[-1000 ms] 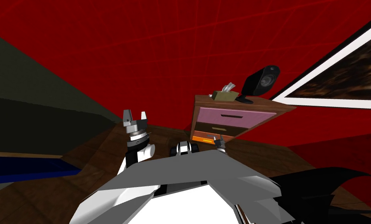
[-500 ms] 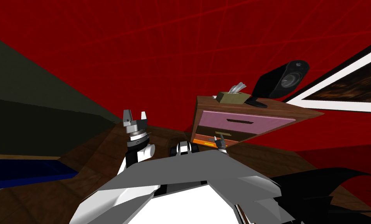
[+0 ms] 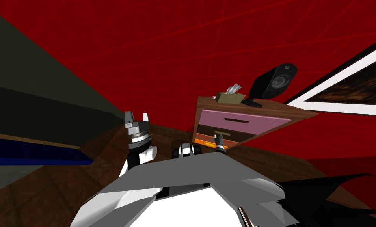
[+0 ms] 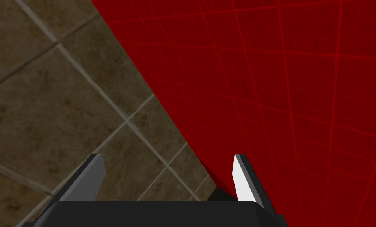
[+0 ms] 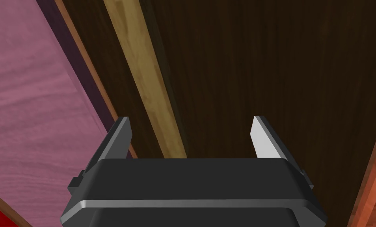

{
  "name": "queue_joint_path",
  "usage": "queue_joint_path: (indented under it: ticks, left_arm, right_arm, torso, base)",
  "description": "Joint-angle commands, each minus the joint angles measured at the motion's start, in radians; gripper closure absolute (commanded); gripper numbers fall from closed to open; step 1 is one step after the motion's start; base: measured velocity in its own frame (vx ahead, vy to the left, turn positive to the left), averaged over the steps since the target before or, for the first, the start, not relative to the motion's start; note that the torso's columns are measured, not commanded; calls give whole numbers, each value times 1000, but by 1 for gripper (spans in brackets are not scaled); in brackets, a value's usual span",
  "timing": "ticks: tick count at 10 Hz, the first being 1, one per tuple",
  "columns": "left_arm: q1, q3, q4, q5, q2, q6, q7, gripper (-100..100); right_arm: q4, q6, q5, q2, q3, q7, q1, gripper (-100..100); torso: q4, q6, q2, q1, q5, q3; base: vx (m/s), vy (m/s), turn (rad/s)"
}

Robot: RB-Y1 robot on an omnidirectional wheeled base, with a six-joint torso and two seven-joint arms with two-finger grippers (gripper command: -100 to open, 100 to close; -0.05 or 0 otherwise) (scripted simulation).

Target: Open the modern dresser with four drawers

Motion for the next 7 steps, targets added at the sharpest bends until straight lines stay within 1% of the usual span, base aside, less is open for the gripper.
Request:
queue_joint_path:
  ticks: [1, 2, 3, 4, 5, 6, 7]
  left_arm:
    - [0, 0, 0, 0, 0, 0, 0, 0]
    - [0, 0, 0, 0, 0, 0, 0, 0]
    - [0, 0, 0, 0, 0, 0, 0, 0]
    - [0, 0, 0, 0, 0, 0, 0, 0]
    - [0, 0, 0, 0, 0, 0, 0, 0]
    - [0, 0, 0, 0, 0, 0, 0, 0]
    - [0, 0, 0, 0, 0, 0, 0, 0]
  right_arm:
    - [14, -34, -22, 35, -23, 59, -56, -100]
    - [23, -52, -35, 57, -36, 92, -85, -100]
    - [23, -52, -35, 57, -36, 92, -89, -100]
    - [31, -70, -48, 79, -49, 126, -121, -100]
    - [31, -70, -48, 79, -49, 126, -121, -100]
    - [39, -88, -61, 101, -63, 159, -154, -100]
    - [47, -106, -74, 123, -76, 192, -184, -100]
  torso:
    - [0, 0, 1, -2, 0, 0]
    - [-1, 1, -2, 1, 0, -1]
    - [-1, 0, -3, 2, 0, -2]
    - [-1, 0, -3, 1, 0, -1]
    - [0, 0, 0, 0, 0, 0]
    - [0, 1, 0, 0, 0, 0]
    - [0, 0, 2, -1, 0, 1]
  base:
    - [-116, -68, 48]
    - [-97, -42, 76]
    - [-75, -46, 64]
    - [-81, -56, 114]
    - [-68, -49, 52]
    - [-95, -59, 79]
    - [-161, -59, 133]
